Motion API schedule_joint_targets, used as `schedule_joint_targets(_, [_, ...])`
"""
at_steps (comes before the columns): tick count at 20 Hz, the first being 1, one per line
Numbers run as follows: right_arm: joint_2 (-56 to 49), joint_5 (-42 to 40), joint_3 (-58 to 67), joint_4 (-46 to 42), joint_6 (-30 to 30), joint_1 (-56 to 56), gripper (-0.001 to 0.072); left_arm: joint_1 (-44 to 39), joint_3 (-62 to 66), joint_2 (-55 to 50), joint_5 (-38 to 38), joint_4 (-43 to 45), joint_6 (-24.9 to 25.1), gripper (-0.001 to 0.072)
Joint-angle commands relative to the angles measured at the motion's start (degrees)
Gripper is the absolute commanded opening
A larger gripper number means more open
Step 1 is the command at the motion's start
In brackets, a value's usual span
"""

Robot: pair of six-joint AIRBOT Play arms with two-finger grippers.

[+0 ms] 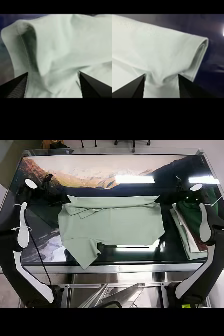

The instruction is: Fold the shirts.

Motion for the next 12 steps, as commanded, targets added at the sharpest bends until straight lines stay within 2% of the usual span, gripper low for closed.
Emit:
schedule_joint_targets(1, [7.04,6.51,0.07,-6.45,4.68,-1.20,0.0460,1.92,8.07,0.39,-15.39,-0.35,-7.21,0.0698])
schedule_joint_targets(3, [11.63,11.26,-1.40,-7.19,6.75,-3.17,0.0460,2.64,6.88,2.80,-23.85,-0.31,-10.67,0.0697])
schedule_joint_targets(5, [15.96,14.16,-6.38,-7.10,7.93,-5.33,0.0459,2.80,-3.39,9.11,-25.07,-0.28,-11.17,0.0698])
schedule_joint_targets(6, [18.45,15.17,-10.40,-7.06,8.02,-6.51,0.0448,2.67,-10.62,13.22,-23.32,-0.24,-10.82,0.0697])
schedule_joint_targets(7, [21.14,15.02,-15.13,-6.86,7.89,-7.58,0.0379,2.69,-18.82,17.84,-21.03,-0.24,-10.36,0.0698])
schedule_joint_targets(8, [24.28,13.88,-20.90,-6.34,7.89,-8.76,0.0365,2.71,-28.20,23.17,-17.77,-0.17,-10.14,0.0698])
schedule_joint_targets(12, [34.99,5.90,-40.22,-2.73,7.10,-11.32,0.0366,4.59,-61.29,42.93,-5.55,-0.35,-10.86,0.0698])
